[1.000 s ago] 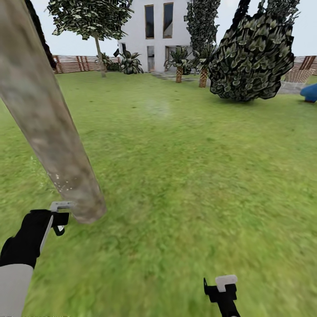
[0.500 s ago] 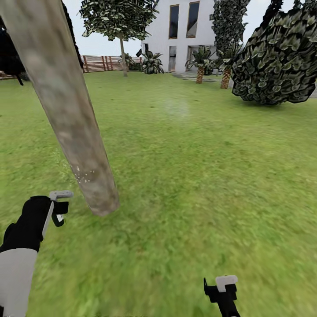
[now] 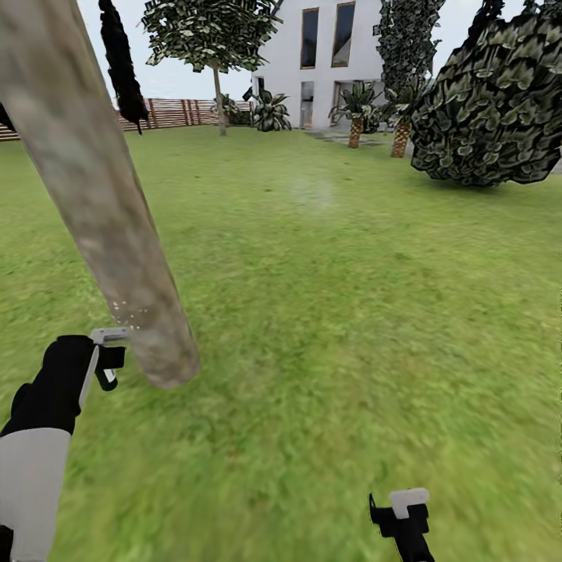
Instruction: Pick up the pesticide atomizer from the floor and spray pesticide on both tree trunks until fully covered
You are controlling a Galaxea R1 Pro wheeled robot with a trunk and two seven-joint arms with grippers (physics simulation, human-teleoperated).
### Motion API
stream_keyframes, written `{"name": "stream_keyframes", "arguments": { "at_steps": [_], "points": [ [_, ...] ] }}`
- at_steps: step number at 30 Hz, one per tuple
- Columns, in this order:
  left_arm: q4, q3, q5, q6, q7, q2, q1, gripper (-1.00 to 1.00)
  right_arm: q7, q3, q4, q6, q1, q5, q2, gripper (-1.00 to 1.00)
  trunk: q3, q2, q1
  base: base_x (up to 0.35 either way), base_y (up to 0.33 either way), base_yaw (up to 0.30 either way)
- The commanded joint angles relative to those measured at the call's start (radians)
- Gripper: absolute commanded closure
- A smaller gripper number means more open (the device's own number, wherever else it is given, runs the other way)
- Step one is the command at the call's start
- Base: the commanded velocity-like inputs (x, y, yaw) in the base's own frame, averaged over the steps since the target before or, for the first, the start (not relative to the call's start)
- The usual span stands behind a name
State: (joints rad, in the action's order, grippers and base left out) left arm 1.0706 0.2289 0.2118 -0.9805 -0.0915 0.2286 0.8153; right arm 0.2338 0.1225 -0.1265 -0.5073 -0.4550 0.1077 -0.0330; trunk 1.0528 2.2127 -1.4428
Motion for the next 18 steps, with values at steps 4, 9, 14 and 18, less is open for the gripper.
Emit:
{"name": "stream_keyframes", "arguments": {
  "at_steps": [4, 9, 14, 18],
  "points": [
    [0.003, 0.001, 0.012, -0.011, -0.010, 0.001, 0.001, 1.00, 0.010, 0.005, 0.001, 0.001, -0.001, 0.010, 0.001, -1.00, 0.001, 0.000, 0.000, 0.020, -0.269, 0.000],
    [0.009, 0.004, 0.014, -0.011, -0.010, 0.008, 0.002, 1.00, 0.010, 0.005, -0.001, 0.001, -0.001, 0.010, 0.002, -1.00, 0.001, 0.000, 0.000, 0.000, -0.273, 0.126],
    [0.049, 0.003, 0.016, -0.022, -0.010, 0.014, 0.052, 1.00, 0.011, 0.005, -0.001, 0.001, -0.001, 0.010, 0.002, -1.00, 0.001, 0.000, 0.000, 0.000, -0.273, 0.275],
    [0.049, 0.000, 0.014, -0.023, -0.010, 0.002, 0.058, 1.00, 0.010, 0.005, -0.001, 0.001, -0.001, 0.010, 0.001, -1.00, 0.001, 0.000, 0.000, 0.059, -0.262, 0.141]
  ]
}}
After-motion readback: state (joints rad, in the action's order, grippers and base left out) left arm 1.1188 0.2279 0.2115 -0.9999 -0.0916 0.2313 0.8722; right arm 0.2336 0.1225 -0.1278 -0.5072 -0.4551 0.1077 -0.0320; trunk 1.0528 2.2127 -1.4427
